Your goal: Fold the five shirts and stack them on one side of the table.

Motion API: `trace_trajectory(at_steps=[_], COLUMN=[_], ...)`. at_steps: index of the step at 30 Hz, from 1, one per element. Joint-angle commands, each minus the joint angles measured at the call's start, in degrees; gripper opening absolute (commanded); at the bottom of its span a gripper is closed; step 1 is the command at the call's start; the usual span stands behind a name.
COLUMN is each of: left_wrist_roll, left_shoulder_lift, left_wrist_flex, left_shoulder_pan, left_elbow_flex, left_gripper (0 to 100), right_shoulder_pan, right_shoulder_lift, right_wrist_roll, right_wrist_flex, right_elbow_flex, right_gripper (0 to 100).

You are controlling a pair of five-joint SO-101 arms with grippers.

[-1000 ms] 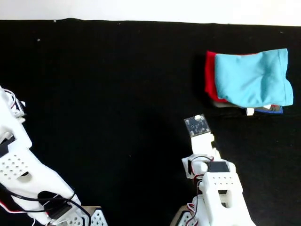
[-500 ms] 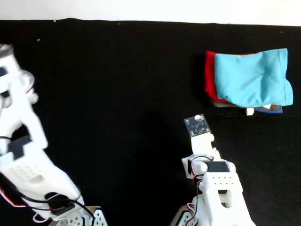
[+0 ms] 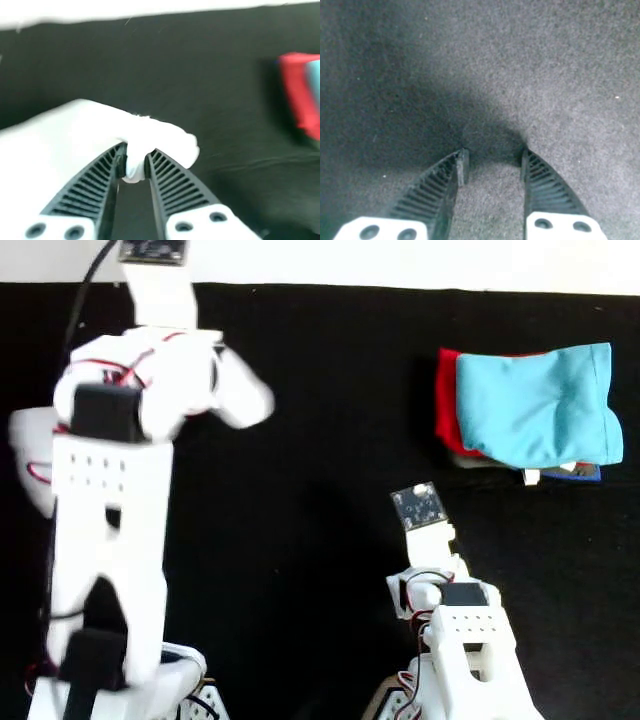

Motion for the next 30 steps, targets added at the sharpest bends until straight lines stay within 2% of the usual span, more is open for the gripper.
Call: trace_trajectory(at_steps=[1,3,6,10,12,14,18,22,26,30], left_wrist_roll=[0.62,0.79,4.75,6.51,6.33,6.33,6.33,5.89,-3.87,-7.82], left_shoulder_lift=[-4.18,-4.26,-4.00,-4.00,-4.00,-4.00,-4.18,-4.09,-4.00,-3.56], left_wrist_flex=[-0.09,-0.09,0.26,0.00,-0.35,-4.57,-20.66,-33.14,-34.02,-34.29], left_shoulder_pan=[5.23,6.73,6.37,1.36,-2.95,-8.48,-21.93,-33.01,-39.16,-45.93], left_elbow_flex=[-7.78,-12.53,-15.78,-4.97,4.70,15.60,34.77,44.62,48.75,50.15], left_gripper=[1,1,1,1,1,1,1,1,1,1], right_shoulder_pan=[0.66,0.66,0.66,0.66,0.66,0.66,0.66,0.48,-1.10,-4.62], right_shoulder_lift=[-0.04,-0.04,-0.04,-0.04,-0.04,-0.04,-0.04,-0.04,0.48,0.57], right_wrist_roll=[0.35,0.35,0.35,0.35,0.35,0.35,0.35,0.53,0.44,0.44], right_wrist_flex=[-1.36,-1.45,-1.45,-1.45,-1.45,-1.45,-1.45,-0.92,6.20,13.05], right_elbow_flex=[0.92,0.92,0.92,0.92,0.92,0.92,0.92,-0.92,-10.95,-21.23], right_gripper=[17.4,17.4,17.4,17.4,17.4,17.4,17.4,17.4,17.3,17.3])
